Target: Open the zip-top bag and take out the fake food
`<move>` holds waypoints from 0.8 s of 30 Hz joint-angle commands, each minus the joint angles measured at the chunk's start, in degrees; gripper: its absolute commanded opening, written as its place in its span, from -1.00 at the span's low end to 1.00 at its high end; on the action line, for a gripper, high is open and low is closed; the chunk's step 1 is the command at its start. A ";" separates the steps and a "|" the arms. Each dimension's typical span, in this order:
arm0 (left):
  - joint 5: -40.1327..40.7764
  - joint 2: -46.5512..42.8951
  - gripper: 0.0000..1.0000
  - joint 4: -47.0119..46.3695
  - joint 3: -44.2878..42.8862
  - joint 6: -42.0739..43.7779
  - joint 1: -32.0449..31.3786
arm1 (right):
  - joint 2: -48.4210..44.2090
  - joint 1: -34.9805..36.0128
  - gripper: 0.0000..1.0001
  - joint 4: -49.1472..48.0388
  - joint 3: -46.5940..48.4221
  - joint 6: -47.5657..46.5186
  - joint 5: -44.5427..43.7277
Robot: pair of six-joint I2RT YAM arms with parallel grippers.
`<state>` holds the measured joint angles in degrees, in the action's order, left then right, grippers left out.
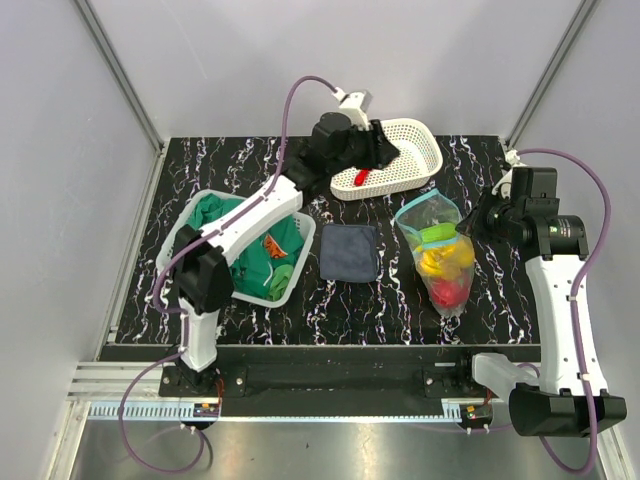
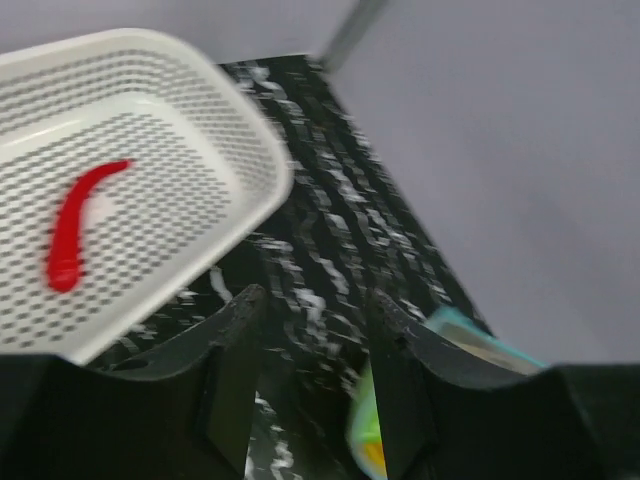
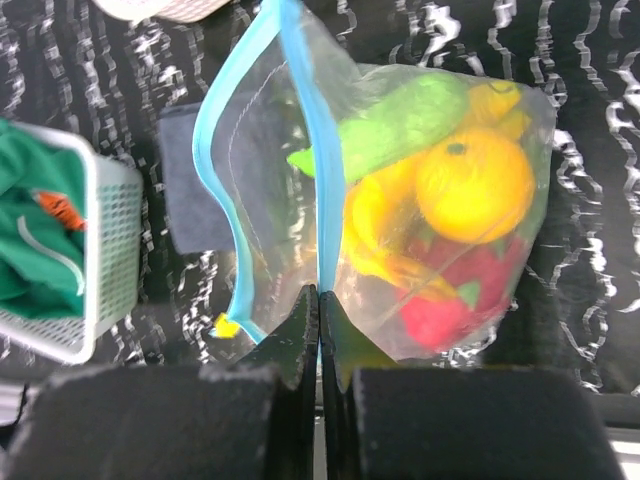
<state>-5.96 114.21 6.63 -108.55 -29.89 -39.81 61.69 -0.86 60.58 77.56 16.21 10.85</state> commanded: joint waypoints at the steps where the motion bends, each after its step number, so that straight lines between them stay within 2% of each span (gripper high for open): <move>1: -11.00 -2.60 -0.23 2.49 -0.42 -0.71 -5.62 | -0.61 -0.02 -1.00 -3.36 0.05 0.58 6.72; 6: -10.40 -1.36 -0.48 10.31 -2.37 8.16 -11.16 | -1.05 -0.02 -1.00 -3.80 -1.18 1.28 8.31; 7: -10.22 -1.10 -0.59 11.55 -2.37 9.22 -11.51 | -1.22 -0.02 -1.00 -4.06 -1.36 1.63 8.48; 11: -9.52 -3.55 -0.74 13.41 1.92 13.10 -13.27 | -1.22 -0.02 -1.00 -4.59 -2.32 2.42 9.27; 16: -5.65 -6.37 -0.74 13.14 7.12 15.56 -15.47 | -1.13 -0.02 -1.00 -5.20 -3.47 2.86 9.98; 18: -3.90 -5.23 -0.75 13.23 7.48 14.95 -16.00 | -1.31 -0.02 -1.00 -5.29 -3.73 3.04 10.24; 21: -1.70 -3.30 -0.86 12.36 7.83 13.20 -16.00 | -1.75 -0.02 -1.00 -5.21 -3.82 3.48 10.51; 24: -1.00 -1.02 -0.83 9.81 8.62 12.14 -16.09 | -1.93 -0.02 -1.00 -5.12 -3.99 3.48 10.24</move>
<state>-10.44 112.22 21.34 -100.38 -16.78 -55.83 61.32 -0.86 57.60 73.58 19.27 20.27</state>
